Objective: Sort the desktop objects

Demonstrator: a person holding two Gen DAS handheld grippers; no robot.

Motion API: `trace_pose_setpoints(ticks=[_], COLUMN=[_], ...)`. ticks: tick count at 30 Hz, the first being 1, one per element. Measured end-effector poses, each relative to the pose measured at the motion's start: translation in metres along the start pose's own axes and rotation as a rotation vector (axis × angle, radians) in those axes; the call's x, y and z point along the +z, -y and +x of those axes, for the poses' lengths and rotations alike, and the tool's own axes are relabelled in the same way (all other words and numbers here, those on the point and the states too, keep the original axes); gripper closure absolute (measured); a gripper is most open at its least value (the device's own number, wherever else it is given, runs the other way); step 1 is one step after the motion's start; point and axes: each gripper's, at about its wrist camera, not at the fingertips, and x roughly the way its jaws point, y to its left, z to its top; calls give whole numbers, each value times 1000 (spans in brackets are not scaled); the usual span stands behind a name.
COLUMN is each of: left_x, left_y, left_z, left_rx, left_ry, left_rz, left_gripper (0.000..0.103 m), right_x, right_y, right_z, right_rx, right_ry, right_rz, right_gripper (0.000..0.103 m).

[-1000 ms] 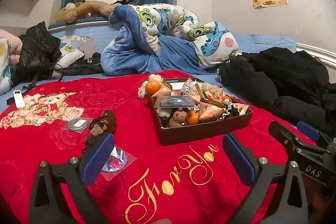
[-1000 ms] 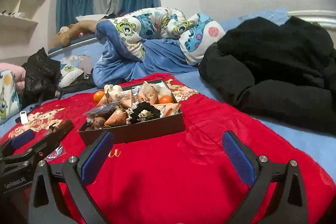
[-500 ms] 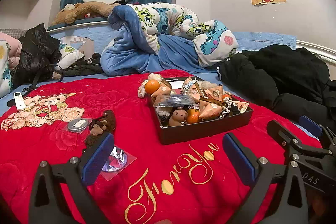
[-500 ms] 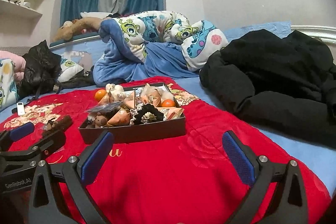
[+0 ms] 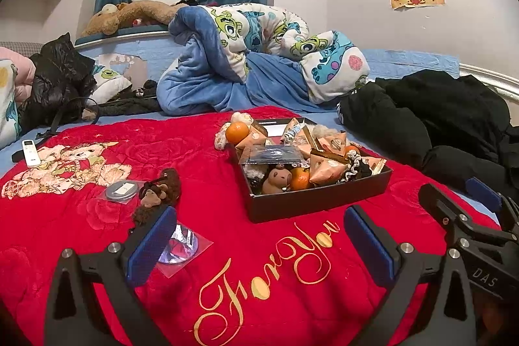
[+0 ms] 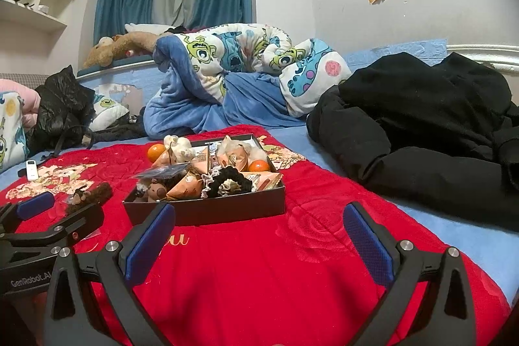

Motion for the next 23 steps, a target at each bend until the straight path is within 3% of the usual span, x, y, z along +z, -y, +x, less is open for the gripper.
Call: trace_pose_setpoints(ticks=[23], left_x=[0], left_y=[1], left_z=[-1], left_rx=[6], left_ry=[5], left_rz=[2], left_gripper=[0], right_x=[-1], right_y=[0], right_z=[0], right_rx=[4], right_ry=[0], right_rz=[2], right_gripper=[0])
